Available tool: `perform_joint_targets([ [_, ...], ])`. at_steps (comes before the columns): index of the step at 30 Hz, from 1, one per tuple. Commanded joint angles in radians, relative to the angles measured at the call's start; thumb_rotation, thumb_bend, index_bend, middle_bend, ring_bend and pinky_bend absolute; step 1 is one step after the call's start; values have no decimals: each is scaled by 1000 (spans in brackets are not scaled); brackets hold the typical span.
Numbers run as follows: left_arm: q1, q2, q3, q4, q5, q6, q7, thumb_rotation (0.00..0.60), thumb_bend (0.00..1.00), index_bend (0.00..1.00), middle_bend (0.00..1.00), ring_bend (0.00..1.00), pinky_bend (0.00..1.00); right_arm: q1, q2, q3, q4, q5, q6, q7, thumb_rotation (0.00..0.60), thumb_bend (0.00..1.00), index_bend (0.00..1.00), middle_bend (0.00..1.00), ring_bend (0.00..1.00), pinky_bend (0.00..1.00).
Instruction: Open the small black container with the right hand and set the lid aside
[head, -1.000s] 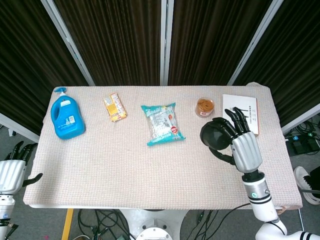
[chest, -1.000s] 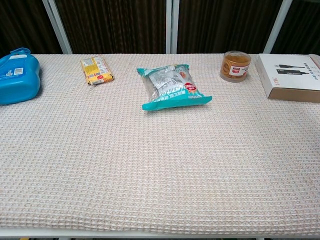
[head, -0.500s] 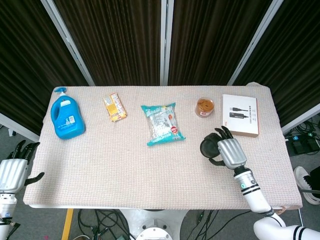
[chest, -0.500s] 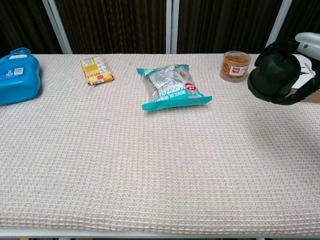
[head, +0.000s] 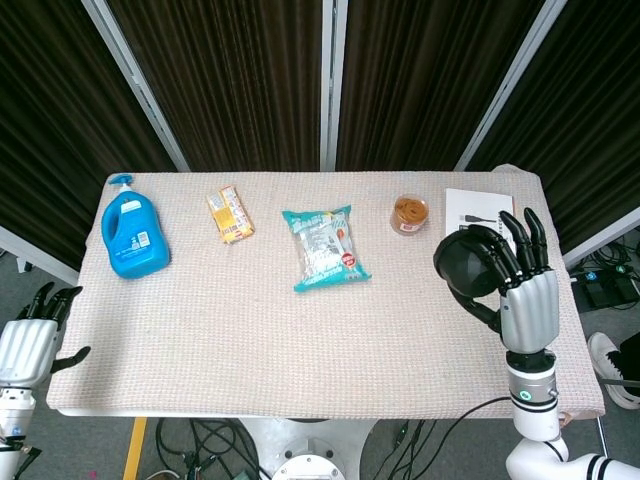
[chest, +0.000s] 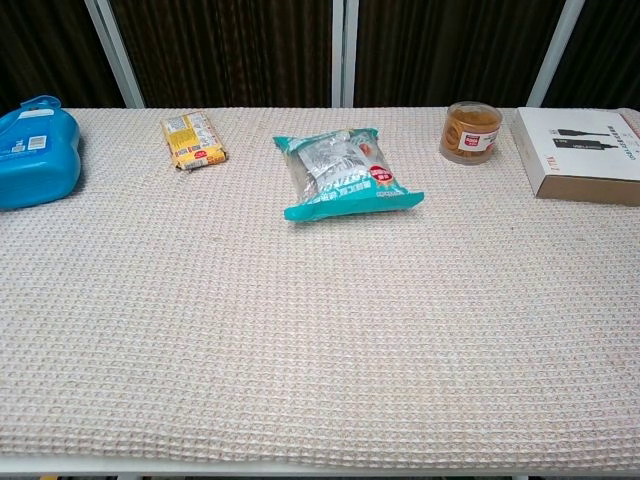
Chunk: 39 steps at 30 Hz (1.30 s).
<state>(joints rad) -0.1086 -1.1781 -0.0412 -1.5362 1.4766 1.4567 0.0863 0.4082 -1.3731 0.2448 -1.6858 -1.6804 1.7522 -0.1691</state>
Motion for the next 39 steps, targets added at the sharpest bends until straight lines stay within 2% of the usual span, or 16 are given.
perform_joint_targets([
  [1,1,-3,1,5,-2,-2,-5,600,132,143,179,81,319,27,-45,-55,133,283,-522,-13,600,176,383,460,108,0],
  [4,1,-5,2,11,-6,-7,-11,600,133,143,179,81,319,42,-37,-62,143,357,-591,-98,600,187,388,463,116,0],
  [7,-1,-6,4,16,-8,-14,-18,600,132,143,179,82,319,57,4,-57,100,465,-668,-166,600,195,398,471,134,0],
  [11,-1,-8,6,18,-5,-15,-28,600,132,143,179,81,319,64,38,-44,65,512,-663,-217,600,202,399,472,135,0],
  [17,-4,-6,1,20,-13,-21,-39,600,132,143,179,81,319,98,39,-23,25,510,-665,-225,600,201,399,469,135,0],
  [23,-1,0,-12,19,-40,-22,-48,600,132,143,179,81,319,209,-32,-73,-84,404,-791,-265,600,201,399,464,133,0],
  [25,-2,3,-11,18,-41,-26,-46,600,132,143,179,81,319,224,-49,-87,-111,380,-807,-264,600,201,399,464,134,0],
  [28,-3,5,-9,16,-41,-30,-46,600,132,143,179,81,319,216,-29,-76,-119,387,-772,-259,600,201,399,464,134,0],
  [31,-4,2,-6,21,-37,-33,-55,600,132,143,179,81,319,167,60,-50,-88,445,-705,-232,600,202,400,464,134,0],
  [35,-9,-12,-3,38,-34,-44,-71,600,132,143,179,82,319,77,207,-29,-12,552,-662,-105,600,201,413,463,133,0],
  [37,-13,-20,-3,46,-34,-52,-73,600,132,143,179,82,319,57,233,-35,1,578,-688,-36,600,201,424,463,133,0],
  [39,-18,-24,-2,48,-32,-59,-72,600,133,143,179,81,319,72,217,-51,-8,555,-730,-15,600,202,428,464,132,0],
])
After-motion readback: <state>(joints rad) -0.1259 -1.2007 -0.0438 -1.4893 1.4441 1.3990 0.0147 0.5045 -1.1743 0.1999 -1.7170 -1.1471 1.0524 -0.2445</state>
